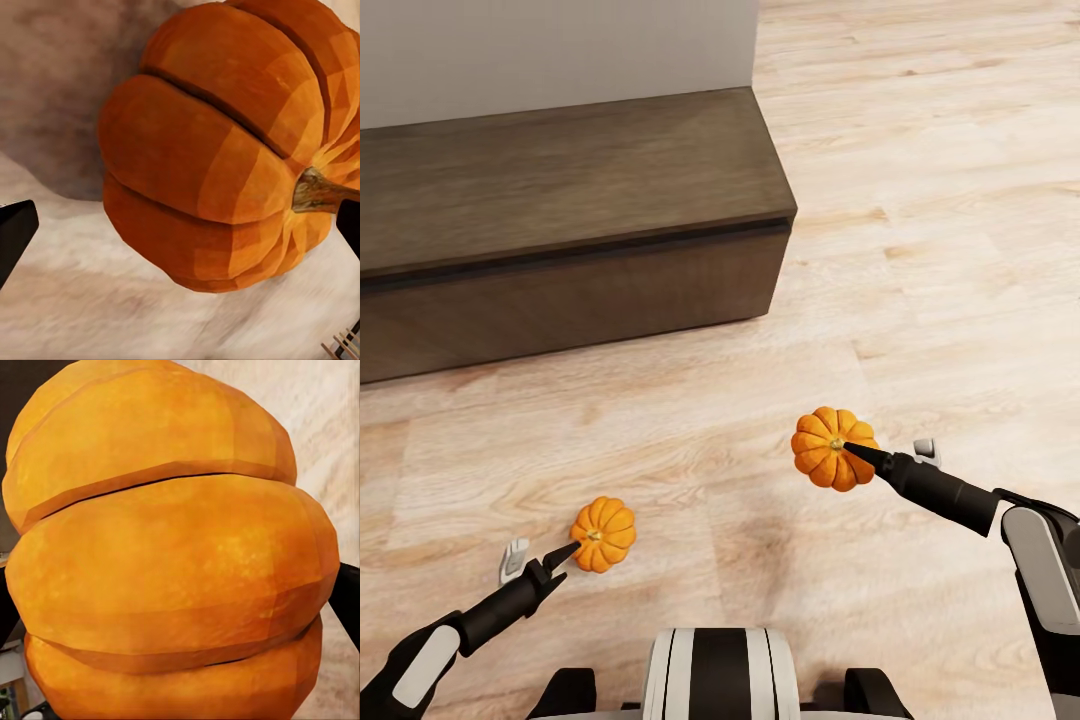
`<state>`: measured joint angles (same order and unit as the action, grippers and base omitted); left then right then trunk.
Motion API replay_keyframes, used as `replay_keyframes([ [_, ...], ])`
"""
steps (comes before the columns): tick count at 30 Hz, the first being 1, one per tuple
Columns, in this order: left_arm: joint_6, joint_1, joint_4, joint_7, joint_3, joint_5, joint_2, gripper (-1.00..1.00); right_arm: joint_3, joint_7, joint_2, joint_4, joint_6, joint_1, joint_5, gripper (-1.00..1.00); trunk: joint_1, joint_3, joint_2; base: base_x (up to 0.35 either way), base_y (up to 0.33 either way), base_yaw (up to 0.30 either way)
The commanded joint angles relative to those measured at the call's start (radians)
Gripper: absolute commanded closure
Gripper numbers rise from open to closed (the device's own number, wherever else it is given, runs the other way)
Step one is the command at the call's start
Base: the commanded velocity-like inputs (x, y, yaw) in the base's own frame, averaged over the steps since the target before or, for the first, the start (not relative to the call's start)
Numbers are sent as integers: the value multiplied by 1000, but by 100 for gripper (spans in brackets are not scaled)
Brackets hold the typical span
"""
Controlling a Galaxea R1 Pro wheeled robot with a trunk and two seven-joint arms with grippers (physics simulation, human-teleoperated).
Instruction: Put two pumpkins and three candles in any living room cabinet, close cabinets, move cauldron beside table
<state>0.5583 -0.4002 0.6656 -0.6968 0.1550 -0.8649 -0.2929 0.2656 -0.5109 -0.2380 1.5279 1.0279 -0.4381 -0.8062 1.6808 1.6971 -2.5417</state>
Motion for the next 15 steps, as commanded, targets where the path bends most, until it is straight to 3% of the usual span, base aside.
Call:
replay_keyframes([
  [1,8,0,0,-1,1,-5,1,-100,1,-8,0,0,5,-1,4,100,0,0,0,0,-46,0],
  [8,7,0,0,-1,1,-5,0,-100,1,-9,0,0,5,-1,4,100,0,0,0,2,-12,0],
  [15,7,0,0,-1,3,-5,1,-100,1,-9,0,0,5,-1,4,100,0,0,0,97,-78,0],
])
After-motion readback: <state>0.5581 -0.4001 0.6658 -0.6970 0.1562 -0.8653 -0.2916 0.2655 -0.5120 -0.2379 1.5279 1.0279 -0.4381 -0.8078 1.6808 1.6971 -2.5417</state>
